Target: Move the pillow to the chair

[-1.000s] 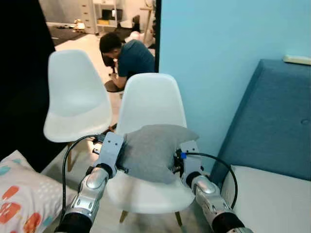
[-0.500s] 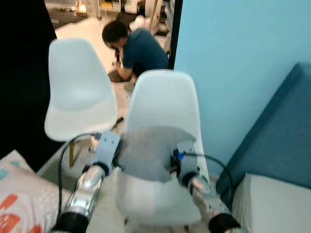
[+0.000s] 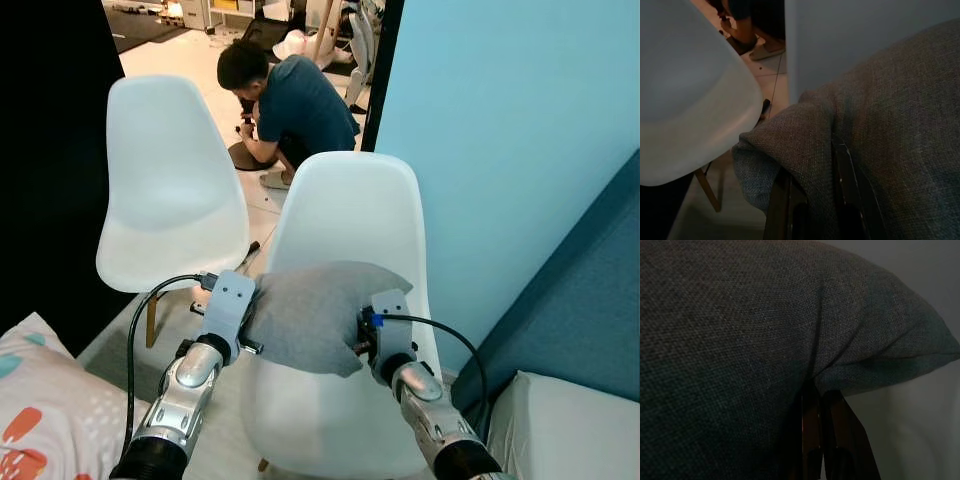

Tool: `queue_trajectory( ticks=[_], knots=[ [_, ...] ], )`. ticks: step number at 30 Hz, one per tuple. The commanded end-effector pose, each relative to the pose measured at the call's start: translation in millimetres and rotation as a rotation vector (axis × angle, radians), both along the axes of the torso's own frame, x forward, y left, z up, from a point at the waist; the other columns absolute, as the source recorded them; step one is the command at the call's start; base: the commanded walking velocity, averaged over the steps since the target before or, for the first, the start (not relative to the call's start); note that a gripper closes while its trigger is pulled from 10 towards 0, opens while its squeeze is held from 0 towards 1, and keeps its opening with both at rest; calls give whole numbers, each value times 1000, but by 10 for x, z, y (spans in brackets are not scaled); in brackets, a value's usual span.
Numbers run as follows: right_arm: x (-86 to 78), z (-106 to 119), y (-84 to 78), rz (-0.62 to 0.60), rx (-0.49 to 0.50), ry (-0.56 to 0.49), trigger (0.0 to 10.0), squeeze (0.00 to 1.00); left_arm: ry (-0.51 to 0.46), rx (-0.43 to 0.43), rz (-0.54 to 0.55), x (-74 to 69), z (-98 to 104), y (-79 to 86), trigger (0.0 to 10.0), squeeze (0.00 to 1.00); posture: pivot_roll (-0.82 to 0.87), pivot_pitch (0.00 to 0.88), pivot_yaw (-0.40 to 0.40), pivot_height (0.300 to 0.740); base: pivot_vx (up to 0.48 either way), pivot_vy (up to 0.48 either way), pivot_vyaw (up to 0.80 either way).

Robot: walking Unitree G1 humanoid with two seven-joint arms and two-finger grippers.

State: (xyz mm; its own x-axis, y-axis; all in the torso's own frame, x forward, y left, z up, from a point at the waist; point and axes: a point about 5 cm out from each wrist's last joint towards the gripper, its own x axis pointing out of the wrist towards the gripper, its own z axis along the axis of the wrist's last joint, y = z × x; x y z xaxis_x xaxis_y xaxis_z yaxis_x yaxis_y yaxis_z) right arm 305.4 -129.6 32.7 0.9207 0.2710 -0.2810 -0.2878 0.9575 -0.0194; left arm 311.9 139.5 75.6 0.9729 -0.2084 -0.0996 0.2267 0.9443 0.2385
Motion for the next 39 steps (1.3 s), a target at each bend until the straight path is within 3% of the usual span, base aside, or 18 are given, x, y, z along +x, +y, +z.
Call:
queue_trajectory(
  ticks=[1, 6, 17, 31, 39],
  knots=[
    [37, 69, -73, -47, 0, -40, 10000, 0, -16, 5, -23, 12, 23, -49, 10000, 0, -31, 58, 10, 740, 0, 0, 0],
    [81, 91, -104, -75, -3, -44, 10000, 0, 30, -39, 4, 70, -22, -58, 10000, 0, -33, 62, 10, 740, 0, 0, 0],
    [228, 244, -85, -89, 4, -86, 10000, 0, -14, -33, 0, 138, 50, -71, 10000, 0, -47, 66, 11, 700, 0, 0, 0],
    [237, 239, -19, -93, 26, -85, 10000, 0, -44, -34, -44, 154, 79, -109, 10000, 0, -38, 57, 6, 640, 0, 0, 0],
    [264, 274, -43, -99, 17, -99, 10000, 0, -55, -27, -75, 173, 105, -136, 10000, 0, -39, 63, 5, 630, 0, 0, 0]
  ],
)
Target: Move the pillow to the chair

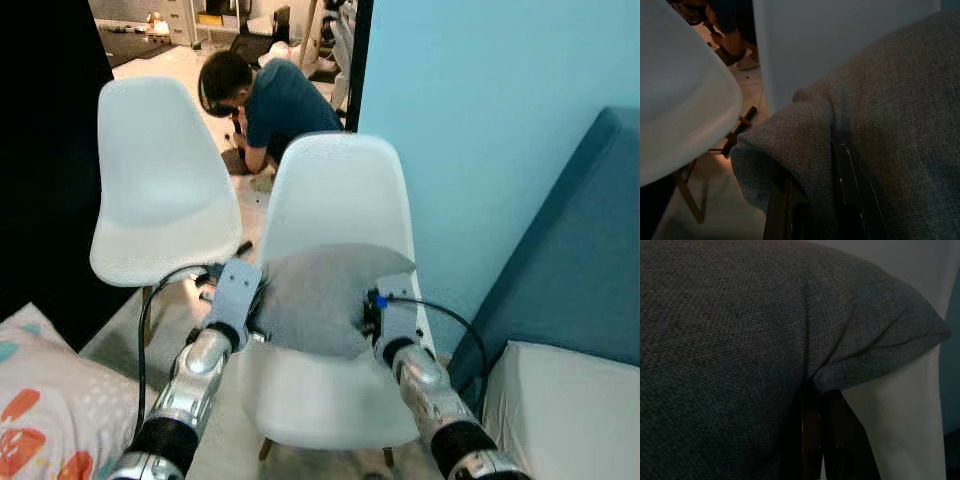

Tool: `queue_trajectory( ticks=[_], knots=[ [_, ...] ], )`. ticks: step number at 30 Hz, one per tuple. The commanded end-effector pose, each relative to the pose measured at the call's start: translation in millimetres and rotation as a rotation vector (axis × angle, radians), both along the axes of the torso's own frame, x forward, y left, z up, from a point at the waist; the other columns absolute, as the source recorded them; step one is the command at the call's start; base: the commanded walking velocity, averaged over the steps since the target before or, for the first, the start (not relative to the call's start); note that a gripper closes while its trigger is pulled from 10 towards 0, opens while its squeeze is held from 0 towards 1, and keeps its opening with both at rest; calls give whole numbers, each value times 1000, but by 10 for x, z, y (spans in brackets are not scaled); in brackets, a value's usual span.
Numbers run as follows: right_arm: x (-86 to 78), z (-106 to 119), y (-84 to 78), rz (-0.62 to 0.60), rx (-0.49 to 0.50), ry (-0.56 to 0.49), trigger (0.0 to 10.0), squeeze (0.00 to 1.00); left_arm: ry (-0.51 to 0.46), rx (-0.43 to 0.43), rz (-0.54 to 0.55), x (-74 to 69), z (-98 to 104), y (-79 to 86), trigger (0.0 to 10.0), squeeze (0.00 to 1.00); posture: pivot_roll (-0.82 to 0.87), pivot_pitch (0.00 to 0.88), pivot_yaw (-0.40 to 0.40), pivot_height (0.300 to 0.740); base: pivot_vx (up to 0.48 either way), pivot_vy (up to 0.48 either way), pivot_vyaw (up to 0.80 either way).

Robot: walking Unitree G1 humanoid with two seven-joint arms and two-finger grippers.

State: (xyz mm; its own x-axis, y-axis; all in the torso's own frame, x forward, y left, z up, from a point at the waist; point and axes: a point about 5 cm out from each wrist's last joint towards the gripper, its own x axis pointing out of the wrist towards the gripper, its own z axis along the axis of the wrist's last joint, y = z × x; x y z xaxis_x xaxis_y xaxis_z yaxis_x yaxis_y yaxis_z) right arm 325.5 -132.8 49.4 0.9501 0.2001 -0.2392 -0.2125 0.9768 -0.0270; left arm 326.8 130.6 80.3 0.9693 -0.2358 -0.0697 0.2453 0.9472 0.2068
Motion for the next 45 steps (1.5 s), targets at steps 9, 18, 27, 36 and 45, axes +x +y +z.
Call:
queue_trajectory(
  ticks=[9, 18, 27, 36, 45],
  knots=[
    [97, 186, 7, -2, 41, -100, 10000, 0, -87, 105, -117, 55, 125, -126, 10000, 0, -40, 83, -4, 590, 0, 0, 0],
    [182, 321, 33, 17, 47, -149, 10000, 0, -184, 119, -49, 185, 333, -47, 10000, 0, -42, 113, -17, 585, 0, 0, 0],
    [254, 445, 195, 141, 36, -206, 10000, 0, -250, 299, 34, 225, 394, 93, 10000, 0, -38, 168, -28, 565, 0, 0, 0],
    [197, 209, 232, 193, -111, -69, 10000, 0, -31, 318, -29, 56, -86, 67, 10000, 0, -36, 172, -40, 565, 0, 0, 0],
    [154, 172, 181, 189, -47, -77, 10000, 1000, 130, 302, -93, -70, -357, 44, 10000, 1000, -45, 150, -37, 565, 0, 0, 0]
  ],
)
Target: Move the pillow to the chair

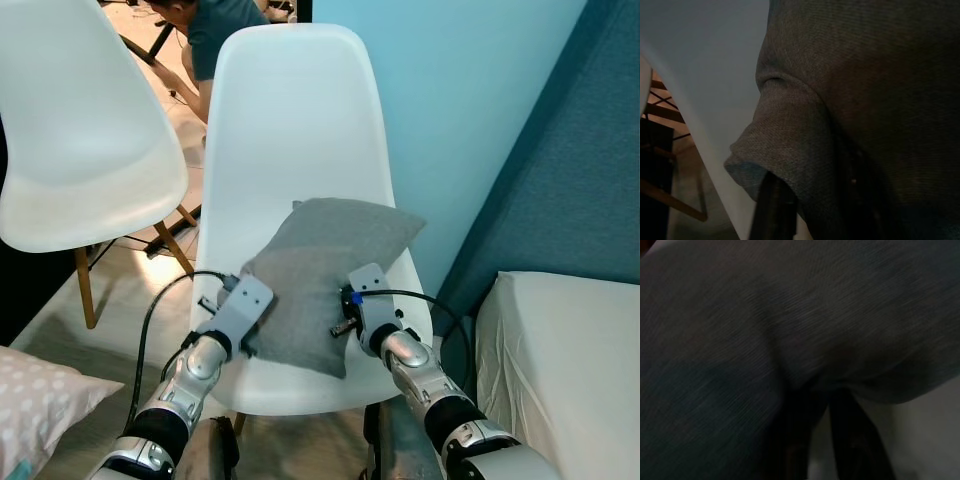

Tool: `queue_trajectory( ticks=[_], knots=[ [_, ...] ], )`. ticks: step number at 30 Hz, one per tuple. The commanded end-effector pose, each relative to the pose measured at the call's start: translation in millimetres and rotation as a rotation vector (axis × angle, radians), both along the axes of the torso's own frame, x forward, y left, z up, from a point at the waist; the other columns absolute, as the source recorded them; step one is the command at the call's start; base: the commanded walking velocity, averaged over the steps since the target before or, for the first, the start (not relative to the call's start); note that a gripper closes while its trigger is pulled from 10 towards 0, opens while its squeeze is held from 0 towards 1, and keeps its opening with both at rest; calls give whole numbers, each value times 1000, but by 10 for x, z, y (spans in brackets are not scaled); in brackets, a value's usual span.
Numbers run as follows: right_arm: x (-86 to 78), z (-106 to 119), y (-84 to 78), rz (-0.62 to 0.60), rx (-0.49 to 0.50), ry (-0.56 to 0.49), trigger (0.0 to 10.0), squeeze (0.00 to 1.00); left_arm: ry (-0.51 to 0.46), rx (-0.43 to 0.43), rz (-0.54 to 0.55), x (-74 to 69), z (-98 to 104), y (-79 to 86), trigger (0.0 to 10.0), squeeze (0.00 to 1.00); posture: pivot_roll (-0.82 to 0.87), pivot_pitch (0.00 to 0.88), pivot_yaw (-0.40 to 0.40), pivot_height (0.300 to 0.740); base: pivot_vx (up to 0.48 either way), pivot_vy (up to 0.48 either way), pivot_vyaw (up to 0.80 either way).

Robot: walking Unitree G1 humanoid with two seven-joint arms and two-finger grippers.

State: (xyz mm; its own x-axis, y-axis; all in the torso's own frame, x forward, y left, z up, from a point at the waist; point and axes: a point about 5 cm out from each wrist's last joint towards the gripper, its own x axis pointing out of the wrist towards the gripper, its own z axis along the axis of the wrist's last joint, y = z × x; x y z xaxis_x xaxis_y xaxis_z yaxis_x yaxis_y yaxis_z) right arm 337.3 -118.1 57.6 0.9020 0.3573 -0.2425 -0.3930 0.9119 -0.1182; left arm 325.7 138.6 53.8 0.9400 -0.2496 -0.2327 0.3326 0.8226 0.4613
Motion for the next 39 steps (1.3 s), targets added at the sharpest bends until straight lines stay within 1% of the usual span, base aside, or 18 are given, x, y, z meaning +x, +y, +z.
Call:
queue_trajectory(
  ticks=[1, 10, 16, 17, 20, 23, 24, 25, 26, 28, 29, 30, 34, 35, 36, 37, 38, 39],
  knots=[
    [37, 91, 35, 0, 47, -50, 10000, 1000, 44, -11, -22, -59, -91, -36, 10000, 1000, -45, 150, -37, 565, 0, 0, 0],
    [19, 62, -47, -21, 73, -45, 10000, 1000, 12, -40, 58, -57, -40, 154, 10000, 1000, -47, 124, -33, 565, 0, 0, 0],
    [-52, -36, -166, -19, 42, -18, 10000, 1000, 10, -67, 116, -125, -42, 274, 10000, 1000, -43, 105, -37, 565, 0, 0, 0],
    [-97, -89, -232, -28, 32, -7, 10000, 1000, 7, -105, 133, -182, -47, 297, 10000, 1000, -40, 102, -40, 565, 0, 0, 0],
    [-138, -142, -302, -52, 0, 2, 10000, 1000, 13, -129, 151, -254, -78, 312, 10000, 1000, -37, 97, -43, 565, 0, 0, 0],
    [-178, -222, -475, -167, -75, 27, 10000, 1000, 54, -168, 179, -403, -152, 356, 10000, 1000, -30, 87, -45, 565, 0, 0, 0],
    [-183, -226, -525, -196, -85, 25, 10000, 290, 63, -179, 197, -441, -166, 389, 10000, 1000, -29, 86, -45, 565, 0, 0, 0],
    [-182, -216, -569, -222, -87, 16, 10000, 0, 65, -193, 226, -467, -171, 434, 10000, 898, -28, 85, -45, 565, 0, 0, 0],
    [-178, -201, -620, -251, -89, 5, 10000, 0, 65, -214, 273, -493, -170, 499, 10000, 0, -25, 86, -45, 565, 0, 0, 0],
    [-177, -193, -651, -269, -88, -1, 10000, 0, 65, -229, 305, -511, -169, 543, 10000, 0, -24, 85, -44, 565, 0, 0, 0],
    [-170, -157, -747, -324, -104, -27, 10000, 0, 30, -266, 455, -548, -139, 726, 10000, 0, -17, 79, -42, 565, 0, 0, 0],
    [-170, -157, -747, -324, -104, -27, 10000, 0, 30, -266, 455, -548, -139, 726, 10000, 0, -17, 79, -42, 565, 0, 0, 0],
    [-170, -98, -895, -433, -105, -76, 10000, 0, -69, -247, 616, -559, -25, 951, 10000, 0, -13, 68, -39, 565, 0, 0, 0],
    [-170, -98, -895, -433, -105, -76, 10000, 0, -69, -247, 616, -559, -25, 951, 10000, 0, -13, 68, -39, 565, 0, 0, 0],
    [-164, -65, -922, -469, -75, -96, 10000, 0, -121, -261, 688, -544, 70, 1038, 10000, 0, -20, 65, -33, 565, 0, 0, 0],
    [-159, -52, -923, -477, -62, -103, 10000, 0, -141, -271, 714, -537, 111, 1068, 10000, 0, -20, 65, -33, 565, 0, 0, 0],
    [-159, -52, -923, -477, -62, -103, 10000, 0, -141, -271, 714, -537, 111, 1068, 10000, 0, -20, 65, -33, 565, 0, 0, 0],
    [-135, -11, -888, -473, -29, -121, 10000, 0, -180, -291, 732, -498, 198, 1082, 10000, 0, -21, 62, -27, 565, 0, 0, 0]
  ],
)
